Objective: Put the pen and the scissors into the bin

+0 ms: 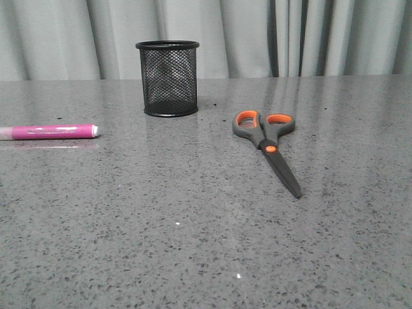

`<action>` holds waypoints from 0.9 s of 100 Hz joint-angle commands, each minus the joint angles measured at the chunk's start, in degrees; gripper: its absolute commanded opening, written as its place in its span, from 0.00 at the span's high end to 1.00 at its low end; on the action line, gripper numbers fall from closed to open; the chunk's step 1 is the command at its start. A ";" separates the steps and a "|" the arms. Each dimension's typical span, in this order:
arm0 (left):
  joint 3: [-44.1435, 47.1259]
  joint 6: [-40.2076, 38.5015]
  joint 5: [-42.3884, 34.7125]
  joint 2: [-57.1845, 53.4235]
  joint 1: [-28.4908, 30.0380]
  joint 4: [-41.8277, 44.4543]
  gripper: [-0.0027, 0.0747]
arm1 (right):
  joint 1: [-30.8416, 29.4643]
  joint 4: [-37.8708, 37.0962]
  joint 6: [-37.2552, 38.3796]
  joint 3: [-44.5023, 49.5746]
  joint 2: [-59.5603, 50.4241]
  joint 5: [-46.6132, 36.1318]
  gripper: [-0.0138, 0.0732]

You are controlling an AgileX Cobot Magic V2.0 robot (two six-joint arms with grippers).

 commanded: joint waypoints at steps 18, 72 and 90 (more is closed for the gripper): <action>2.44 -0.59 -4.28 -1.84 0.09 -0.27 0.99 | 0.02 -0.51 -0.16 0.70 -1.19 -4.67 0.93; 2.44 -0.59 -4.28 -1.84 0.09 -0.27 0.99 | 0.02 -0.51 -0.16 0.70 -1.19 -4.67 0.93; 2.44 -0.59 -4.38 -1.84 0.09 -1.00 0.99 | 0.02 -0.40 -0.16 0.70 -1.19 -5.04 0.93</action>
